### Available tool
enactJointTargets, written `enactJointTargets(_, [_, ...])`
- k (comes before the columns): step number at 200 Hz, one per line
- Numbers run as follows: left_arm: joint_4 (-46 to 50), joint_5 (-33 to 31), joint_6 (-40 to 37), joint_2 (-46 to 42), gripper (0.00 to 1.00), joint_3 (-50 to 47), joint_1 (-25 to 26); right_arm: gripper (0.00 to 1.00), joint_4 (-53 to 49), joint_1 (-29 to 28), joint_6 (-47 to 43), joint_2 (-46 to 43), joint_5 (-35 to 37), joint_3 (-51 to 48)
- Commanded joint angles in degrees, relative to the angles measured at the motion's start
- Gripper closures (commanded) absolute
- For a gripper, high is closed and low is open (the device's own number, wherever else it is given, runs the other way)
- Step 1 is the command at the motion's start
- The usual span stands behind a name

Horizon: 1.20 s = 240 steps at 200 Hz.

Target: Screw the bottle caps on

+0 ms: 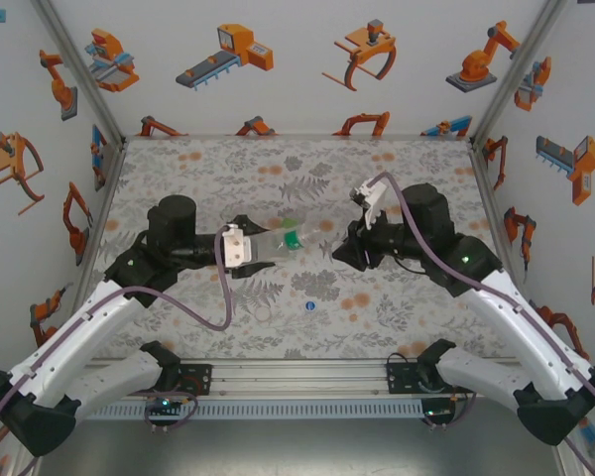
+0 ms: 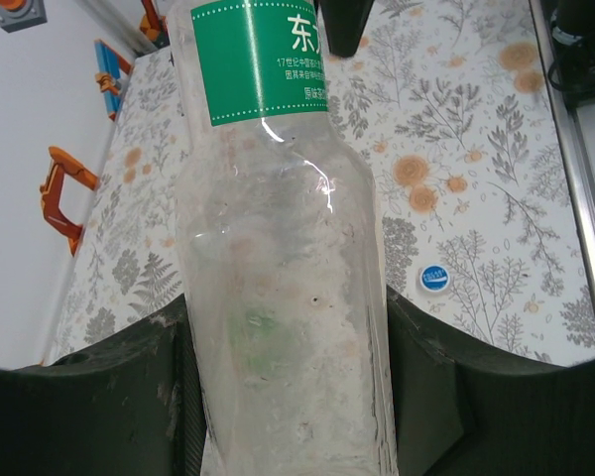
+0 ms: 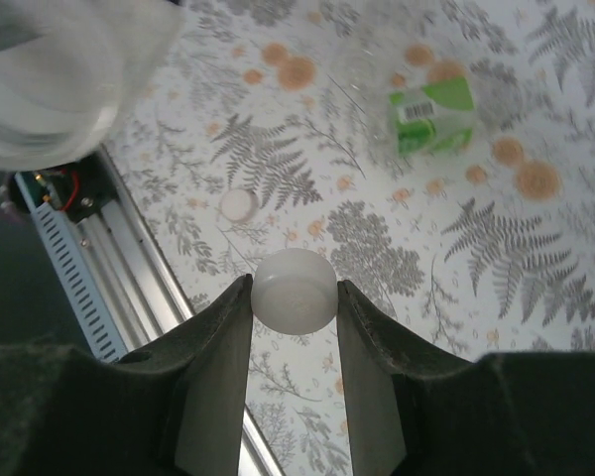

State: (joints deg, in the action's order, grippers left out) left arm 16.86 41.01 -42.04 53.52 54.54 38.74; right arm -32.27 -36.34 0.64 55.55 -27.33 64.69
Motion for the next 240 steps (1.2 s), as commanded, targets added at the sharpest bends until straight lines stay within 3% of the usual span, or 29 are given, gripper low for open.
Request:
enactJointTargets(1, [4.0, 4.4, -3.9, -0.7, 1.0, 1.5, 0.2, 0.82, 1.9, 0.1, -7.2, -2.4, -9.0, 1.9])
enactJointTargets(45, [4.8, 6.2, -4.7, -1.6, 1.0, 1.3, 0.4, 0.82, 11.6, 0.1, -10.8, -7.5, -13.6, -3.0])
enactJointTargets(124, [5.0, 13.1, -3.4, -1.3, 1.0, 2.4, 1.0, 0.83, 15.5, 0.1, -10.3, -7.4, -23.1, -1.0])
enactJointTargets(164, [4.8, 11.3, -2.7, -0.8, 1.0, 2.7, 1.3, 0.84, 16.1, 0.0, -9.0, -6.3, -26.4, 0.3])
enactJointTargets(240, [4.8, 9.3, -2.4, -0.6, 1.0, 2.8, 1.4, 0.86, 15.8, 0.0, -9.1, -6.3, -24.7, 0.3])
